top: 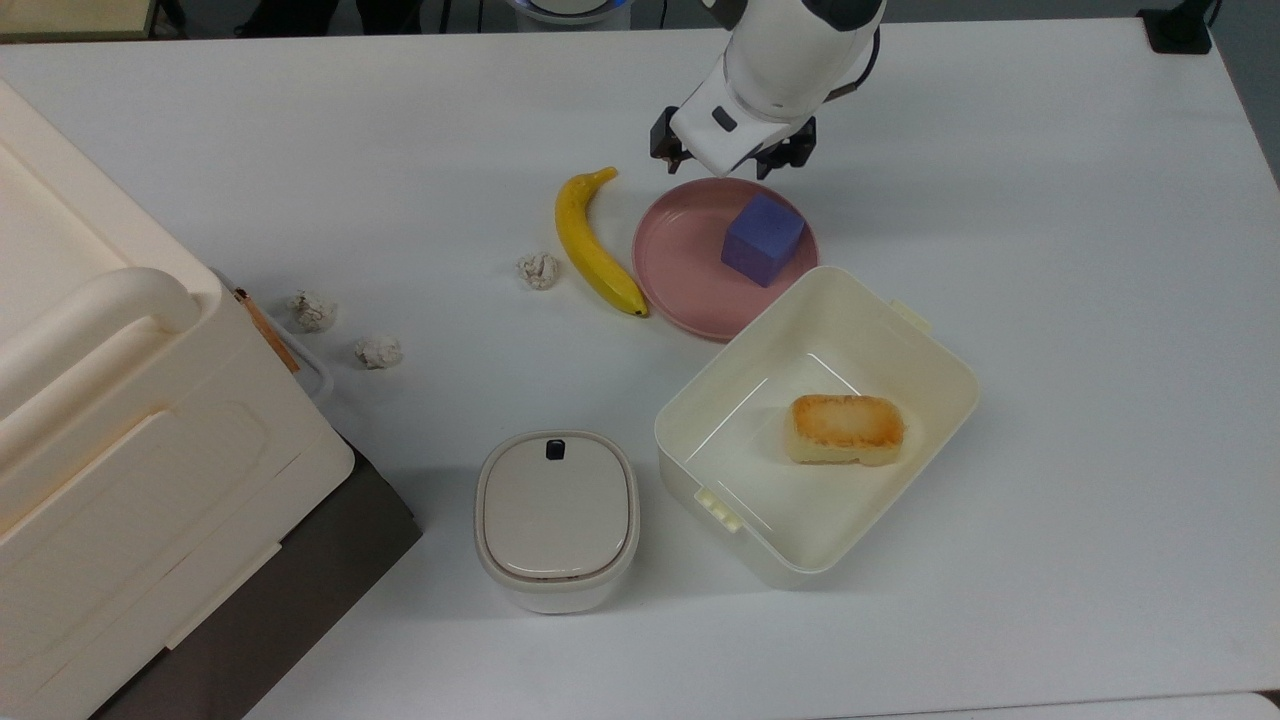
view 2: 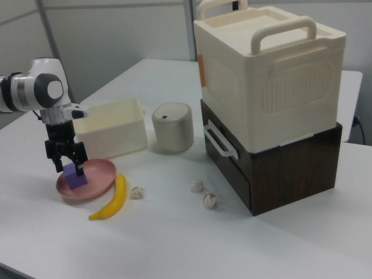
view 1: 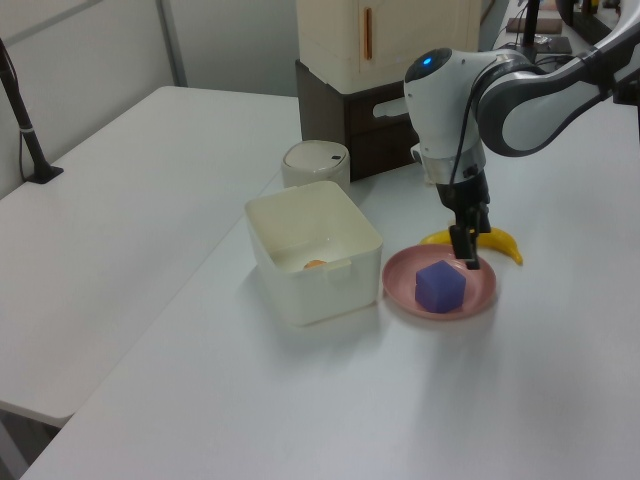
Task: Put the cube on the table
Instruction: 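Move the gripper over the purple cube on the pink plate, then lower the open gripper around the purple cube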
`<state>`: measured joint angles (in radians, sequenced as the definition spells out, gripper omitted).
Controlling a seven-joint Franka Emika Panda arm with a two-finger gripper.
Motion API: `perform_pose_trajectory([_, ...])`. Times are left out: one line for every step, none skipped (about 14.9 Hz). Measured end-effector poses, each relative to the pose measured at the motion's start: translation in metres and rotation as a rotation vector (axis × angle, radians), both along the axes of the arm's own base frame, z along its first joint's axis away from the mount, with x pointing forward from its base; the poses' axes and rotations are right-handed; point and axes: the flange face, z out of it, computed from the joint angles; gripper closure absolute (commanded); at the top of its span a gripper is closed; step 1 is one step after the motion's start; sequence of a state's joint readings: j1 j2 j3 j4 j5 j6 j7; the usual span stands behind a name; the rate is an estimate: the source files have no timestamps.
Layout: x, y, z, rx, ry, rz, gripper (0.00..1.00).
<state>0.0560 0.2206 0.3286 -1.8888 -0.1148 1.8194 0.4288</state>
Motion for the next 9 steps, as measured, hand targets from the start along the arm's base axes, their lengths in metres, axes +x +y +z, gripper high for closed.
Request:
perform_pose_trajectory([0.003,0.002,0.001,0.002,-0.033,-0.045,0.00])
perform_pose_trajectory([0.006,0.004,0.002,0.003,-0.059,-0.087,0.00])
perform_pose_trajectory([0.009,0.006,0.002,0.005,-0.090,-0.142,0.00])
perform_pose_trajectory([0.011,0.008,0.002,0.004,-0.115,-0.202,0.00])
perform_pose_trajectory([0.013,0.010,0.001,0.001,-0.134,-0.264,0.00])
perform_pose_trajectory([0.014,0.013,-0.001,-0.009,-0.151,-0.316,0.00])
perform_pose_trajectory([0.014,0.017,-0.003,-0.029,-0.171,-0.357,0.00])
perform_pose_trajectory([0.012,0.022,-0.006,-0.053,-0.191,-0.381,0.00])
perform_pose_trajectory([0.010,0.029,-0.010,-0.070,-0.204,-0.392,0.00])
